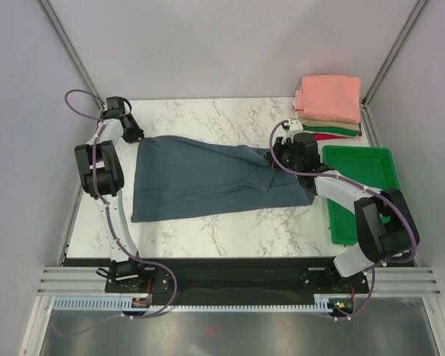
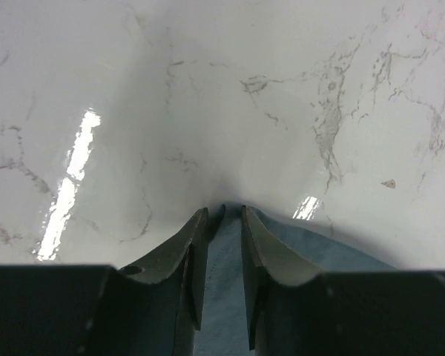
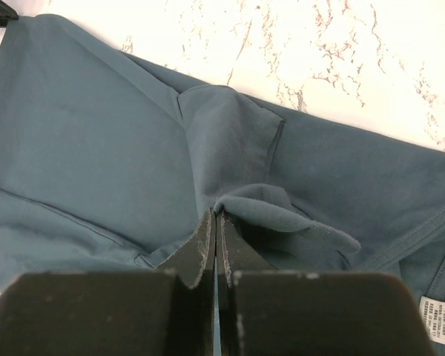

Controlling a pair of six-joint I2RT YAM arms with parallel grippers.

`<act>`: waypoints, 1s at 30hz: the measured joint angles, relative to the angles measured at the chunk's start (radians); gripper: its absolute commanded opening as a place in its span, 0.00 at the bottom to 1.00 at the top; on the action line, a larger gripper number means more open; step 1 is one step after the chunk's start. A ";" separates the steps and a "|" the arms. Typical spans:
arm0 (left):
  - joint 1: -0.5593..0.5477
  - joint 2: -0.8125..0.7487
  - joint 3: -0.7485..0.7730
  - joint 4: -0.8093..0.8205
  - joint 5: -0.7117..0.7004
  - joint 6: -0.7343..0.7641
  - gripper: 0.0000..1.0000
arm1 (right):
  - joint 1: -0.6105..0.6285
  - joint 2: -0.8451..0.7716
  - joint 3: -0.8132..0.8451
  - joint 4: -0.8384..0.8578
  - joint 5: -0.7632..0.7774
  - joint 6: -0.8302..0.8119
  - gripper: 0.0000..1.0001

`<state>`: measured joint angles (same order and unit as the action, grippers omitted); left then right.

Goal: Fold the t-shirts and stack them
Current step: Fold the tshirt

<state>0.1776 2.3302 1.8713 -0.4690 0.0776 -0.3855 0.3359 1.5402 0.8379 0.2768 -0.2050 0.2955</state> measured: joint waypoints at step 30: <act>0.031 -0.513 -0.489 0.153 0.012 0.032 0.02 | -0.162 -0.146 -0.009 -0.095 0.032 0.046 0.00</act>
<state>0.2089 1.8175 1.3819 -0.3164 0.0898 -0.3538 0.1738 1.3941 0.8288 0.1822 -0.1730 0.3412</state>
